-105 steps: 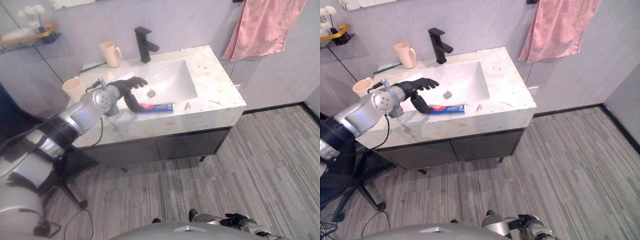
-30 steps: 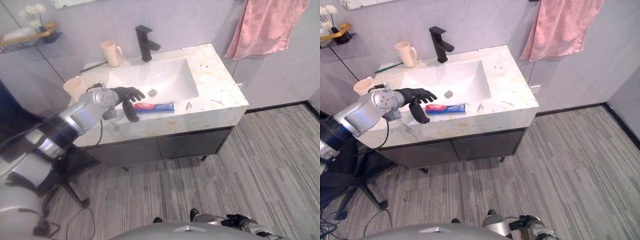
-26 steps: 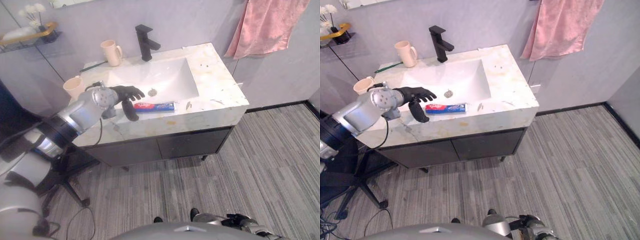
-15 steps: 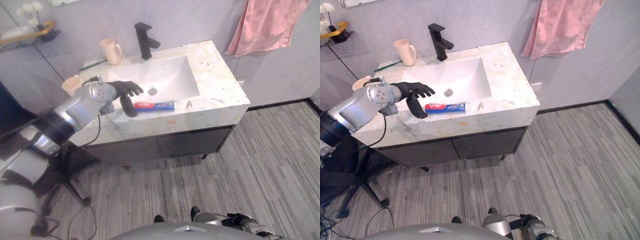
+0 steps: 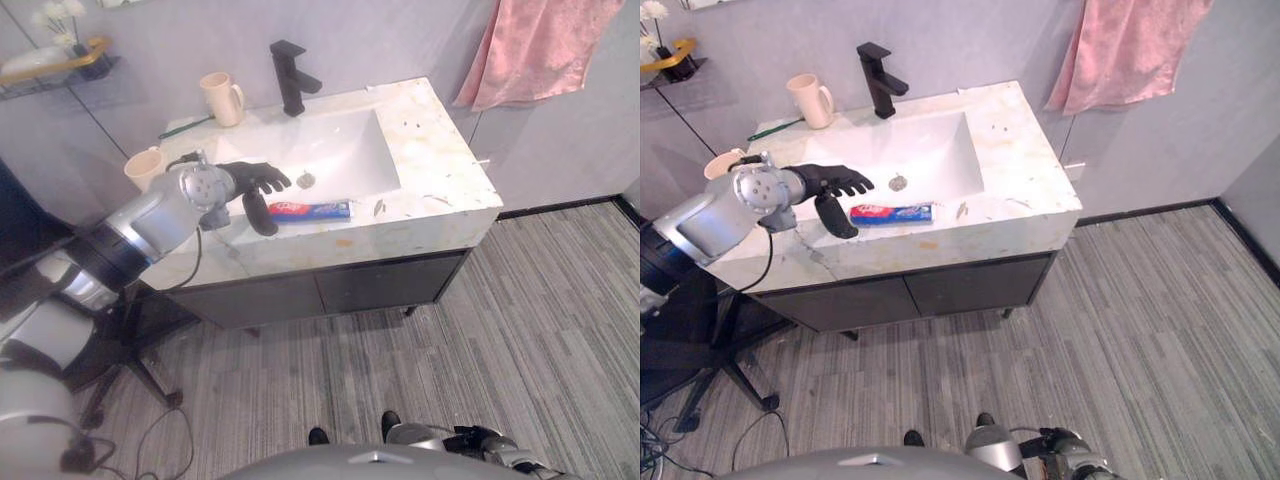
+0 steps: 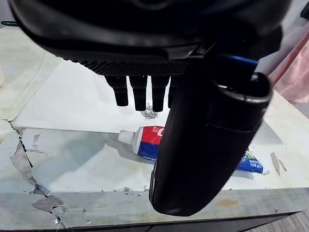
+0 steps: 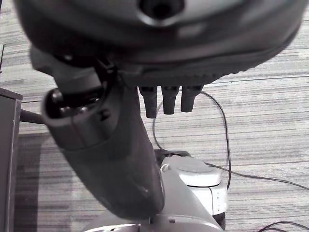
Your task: Organize the bathroom.
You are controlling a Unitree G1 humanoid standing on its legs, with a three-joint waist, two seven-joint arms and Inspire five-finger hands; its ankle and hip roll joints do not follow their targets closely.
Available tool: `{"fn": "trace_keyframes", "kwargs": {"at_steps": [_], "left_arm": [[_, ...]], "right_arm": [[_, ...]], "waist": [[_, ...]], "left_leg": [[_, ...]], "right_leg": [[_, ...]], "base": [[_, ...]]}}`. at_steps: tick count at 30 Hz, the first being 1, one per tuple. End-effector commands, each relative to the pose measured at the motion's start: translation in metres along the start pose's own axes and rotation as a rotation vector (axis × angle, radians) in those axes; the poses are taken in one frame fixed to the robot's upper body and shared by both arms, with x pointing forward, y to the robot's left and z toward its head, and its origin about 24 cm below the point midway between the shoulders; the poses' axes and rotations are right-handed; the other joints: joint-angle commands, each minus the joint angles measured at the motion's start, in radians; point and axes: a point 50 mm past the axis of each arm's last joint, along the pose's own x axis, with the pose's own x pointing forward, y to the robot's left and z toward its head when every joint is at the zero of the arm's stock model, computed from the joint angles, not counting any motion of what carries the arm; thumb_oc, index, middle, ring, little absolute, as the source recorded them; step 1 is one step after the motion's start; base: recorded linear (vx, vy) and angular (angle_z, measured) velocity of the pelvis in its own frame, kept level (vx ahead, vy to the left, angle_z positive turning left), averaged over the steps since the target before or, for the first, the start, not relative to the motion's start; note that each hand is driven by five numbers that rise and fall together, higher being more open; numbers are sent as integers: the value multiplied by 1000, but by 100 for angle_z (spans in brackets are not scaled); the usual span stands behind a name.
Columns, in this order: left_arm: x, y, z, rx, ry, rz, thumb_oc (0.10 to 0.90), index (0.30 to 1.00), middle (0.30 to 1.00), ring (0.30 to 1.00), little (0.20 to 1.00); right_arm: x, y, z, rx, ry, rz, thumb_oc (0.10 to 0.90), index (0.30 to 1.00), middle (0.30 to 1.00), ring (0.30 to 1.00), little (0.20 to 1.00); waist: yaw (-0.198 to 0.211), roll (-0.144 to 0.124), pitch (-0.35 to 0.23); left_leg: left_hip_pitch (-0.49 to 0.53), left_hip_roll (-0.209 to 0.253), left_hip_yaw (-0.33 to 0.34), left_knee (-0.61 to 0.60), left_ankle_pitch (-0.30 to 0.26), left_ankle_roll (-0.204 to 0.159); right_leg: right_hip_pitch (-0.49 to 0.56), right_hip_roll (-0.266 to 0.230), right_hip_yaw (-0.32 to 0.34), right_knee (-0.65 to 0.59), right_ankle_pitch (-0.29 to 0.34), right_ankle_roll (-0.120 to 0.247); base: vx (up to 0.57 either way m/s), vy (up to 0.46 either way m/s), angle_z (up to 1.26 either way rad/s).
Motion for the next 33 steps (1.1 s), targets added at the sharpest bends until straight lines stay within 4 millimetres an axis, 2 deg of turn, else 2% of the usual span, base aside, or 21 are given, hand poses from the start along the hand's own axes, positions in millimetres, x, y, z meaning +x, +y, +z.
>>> {"fn": "trace_keyframes", "kwargs": {"at_steps": [1, 33], "left_arm": [[-43, 87, 14, 85, -7, 337, 800, 900, 900, 900, 900], [-34, 77, 6, 37, 13, 339, 800, 900, 900, 900, 900]], "right_arm": [[0, -20, -4, 3, 23, -37, 800, 900, 900, 900, 900], [-1, -19, -4, 3, 24, -31, 800, 900, 900, 900, 900]], "waist": [[13, -12, -43], [11, -18, -45]], "left_leg": [[15, -22, 97, 78, -88, 11], [18, -18, 95, 73, -87, 10]], "right_leg": [[-24, -2, -42, 110, -164, 66], [-22, 4, -35, 100, -156, 67]], "base": [[0, 0, 0], [0, 0, 0]]}}
